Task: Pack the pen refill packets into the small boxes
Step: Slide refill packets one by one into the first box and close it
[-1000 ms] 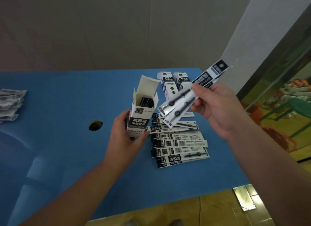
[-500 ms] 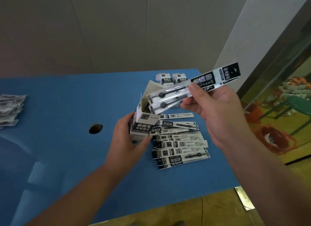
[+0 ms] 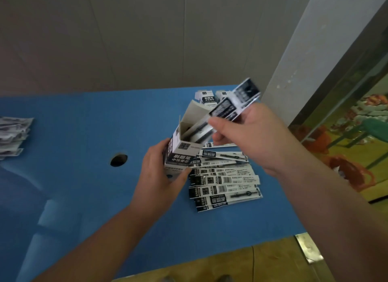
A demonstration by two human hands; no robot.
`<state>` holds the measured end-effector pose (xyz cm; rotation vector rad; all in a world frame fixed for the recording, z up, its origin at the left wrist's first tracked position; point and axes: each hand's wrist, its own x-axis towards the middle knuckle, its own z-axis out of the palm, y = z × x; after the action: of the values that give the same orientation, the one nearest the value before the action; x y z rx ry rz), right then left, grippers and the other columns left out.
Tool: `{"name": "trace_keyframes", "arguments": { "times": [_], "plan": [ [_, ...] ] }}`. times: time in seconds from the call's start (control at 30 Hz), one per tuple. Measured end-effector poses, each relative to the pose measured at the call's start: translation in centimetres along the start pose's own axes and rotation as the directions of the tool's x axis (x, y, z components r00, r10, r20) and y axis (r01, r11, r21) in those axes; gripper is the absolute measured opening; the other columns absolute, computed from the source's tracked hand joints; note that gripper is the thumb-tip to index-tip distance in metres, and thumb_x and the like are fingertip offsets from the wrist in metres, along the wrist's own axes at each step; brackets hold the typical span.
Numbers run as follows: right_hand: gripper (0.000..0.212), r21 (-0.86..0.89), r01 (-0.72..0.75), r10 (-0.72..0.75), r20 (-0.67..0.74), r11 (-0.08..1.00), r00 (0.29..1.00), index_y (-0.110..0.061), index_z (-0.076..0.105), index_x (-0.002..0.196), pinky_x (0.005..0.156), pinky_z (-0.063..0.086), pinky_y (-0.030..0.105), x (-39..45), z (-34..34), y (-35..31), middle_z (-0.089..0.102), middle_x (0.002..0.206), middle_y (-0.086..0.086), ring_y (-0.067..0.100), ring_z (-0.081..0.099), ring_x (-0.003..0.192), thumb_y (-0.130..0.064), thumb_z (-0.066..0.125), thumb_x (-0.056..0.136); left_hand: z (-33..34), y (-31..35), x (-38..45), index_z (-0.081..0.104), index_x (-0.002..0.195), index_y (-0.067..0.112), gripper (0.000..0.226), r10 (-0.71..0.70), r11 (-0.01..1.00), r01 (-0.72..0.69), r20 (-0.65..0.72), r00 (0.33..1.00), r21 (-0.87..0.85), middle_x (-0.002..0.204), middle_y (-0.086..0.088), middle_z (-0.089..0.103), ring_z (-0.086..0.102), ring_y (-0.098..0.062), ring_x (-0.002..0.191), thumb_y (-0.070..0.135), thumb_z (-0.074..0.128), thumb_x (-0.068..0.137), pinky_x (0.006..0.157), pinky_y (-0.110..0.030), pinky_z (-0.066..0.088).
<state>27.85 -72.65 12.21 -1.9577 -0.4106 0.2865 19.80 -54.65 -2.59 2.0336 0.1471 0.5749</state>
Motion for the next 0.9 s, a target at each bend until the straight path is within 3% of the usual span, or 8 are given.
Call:
{"name": "trace_keyframes", "arguments": {
  "times": [0.13,0.2,0.27,0.37,0.5,0.57,0.77,0.9],
  "plan": [
    [0.031,-0.188,0.096,-0.101,-0.013,0.977,0.995,-0.036,0.069,0.108,0.066,0.050,0.022,0.6,0.4,0.4,0.066,0.094,-0.013,0.002,0.060,0.069,-0.040,0.081,0.079,0.6,0.6,0.1,0.042,0.129,0.053,0.068,-0.035,0.998,0.035,-0.002,0.999,-0.053,0.121,0.028,0.051,0.056,-0.012,0.119,0.022,0.082,0.082,0.098,-0.043,0.052],
    [0.045,-0.130,0.125,-0.132,-0.043,0.984,0.990,-0.037,0.063,0.123,0.064,0.049,0.018,0.8,-0.4,1.1,0.059,0.104,-0.010,0.004,0.055,0.069,-0.040,0.080,0.081,0.6,0.9,0.2,0.038,0.121,0.067,0.075,-0.063,0.995,0.061,-0.023,0.998,-0.081,0.119,0.031,0.052,0.058,-0.008,0.117,0.022,0.082,0.082,0.096,-0.036,0.052],
    [0.038,-0.021,0.101,-0.101,-0.023,0.995,0.995,-0.032,0.064,0.124,0.061,0.047,0.015,1.1,-1.2,2.2,0.061,0.106,-0.003,0.003,0.054,0.067,-0.035,0.075,0.088,0.5,0.8,0.5,0.037,0.117,0.070,0.076,-0.089,0.992,0.085,-0.041,0.995,-0.090,0.120,0.027,0.054,0.058,-0.004,0.116,0.021,0.082,0.082,0.096,-0.030,0.052],
    [0.026,-0.177,0.074,-0.078,-0.017,0.982,0.997,-0.029,0.068,0.118,0.061,0.047,0.010,2.6,-1.4,5.0,0.064,0.102,-0.010,-0.002,0.058,0.069,-0.031,0.071,0.092,0.5,0.7,0.7,0.038,0.120,0.059,0.071,-0.126,0.987,0.121,-0.040,0.991,-0.108,0.126,0.013,0.058,0.060,-0.002,0.115,0.019,0.082,0.083,0.093,-0.022,0.052],
    [0.034,-0.653,0.128,-0.060,0.126,0.747,0.990,-0.020,0.065,0.125,0.088,0.051,0.032,5.4,-1.2,9.1,0.061,0.115,-0.005,0.012,0.061,0.102,-0.033,0.067,0.094,1.0,1.2,0.5,0.038,0.120,0.053,0.068,-0.173,0.978,0.167,-0.038,0.984,-0.125,0.125,0.012,0.057,0.060,0.002,0.112,0.017,0.082,0.083,0.089,-0.010,0.049],
    [0.039,-0.764,0.170,0.007,0.222,0.623,0.975,-0.015,0.063,0.127,0.093,0.051,0.040,6.6,-0.7,10.7,0.059,0.122,0.002,0.022,0.059,0.112,-0.035,0.066,0.094,1.3,1.3,0.3,0.039,0.120,0.053,0.066,-0.185,0.977,0.180,-0.036,0.982,-0.115,0.124,0.013,0.057,0.060,0.002,0.111,0.019,0.082,0.083,0.088,-0.009,0.049],
    [0.044,-0.830,0.218,0.170,0.347,0.513,0.922,-0.016,0.059,0.125,0.093,0.051,0.042,9.4,0.7,12.9,0.059,0.123,0.003,0.023,0.058,0.109,-0.044,0.068,0.092,2.0,1.6,0.1,0.041,0.120,0.052,0.064,-0.222,0.971,0.214,-0.062,0.973,-0.105,0.124,0.011,0.058,0.062,-0.001,0.112,0.019,0.082,0.083,0.089,-0.015,0.052],
    [0.049,-0.805,0.234,0.161,0.375,0.545,0.913,-0.017,0.062,0.126,0.094,0.052,0.041,10.5,0.8,13.9,0.059,0.121,0.001,0.022,0.057,0.110,-0.044,0.074,0.087,2.4,1.9,0.0,0.040,0.120,0.055,0.066,-0.242,0.968,0.235,-0.078,0.967,-0.090,0.124,0.011,0.058,0.061,-0.001,0.113,0.019,0.081,0.083,0.088,-0.013,0.051]
  ]
}}
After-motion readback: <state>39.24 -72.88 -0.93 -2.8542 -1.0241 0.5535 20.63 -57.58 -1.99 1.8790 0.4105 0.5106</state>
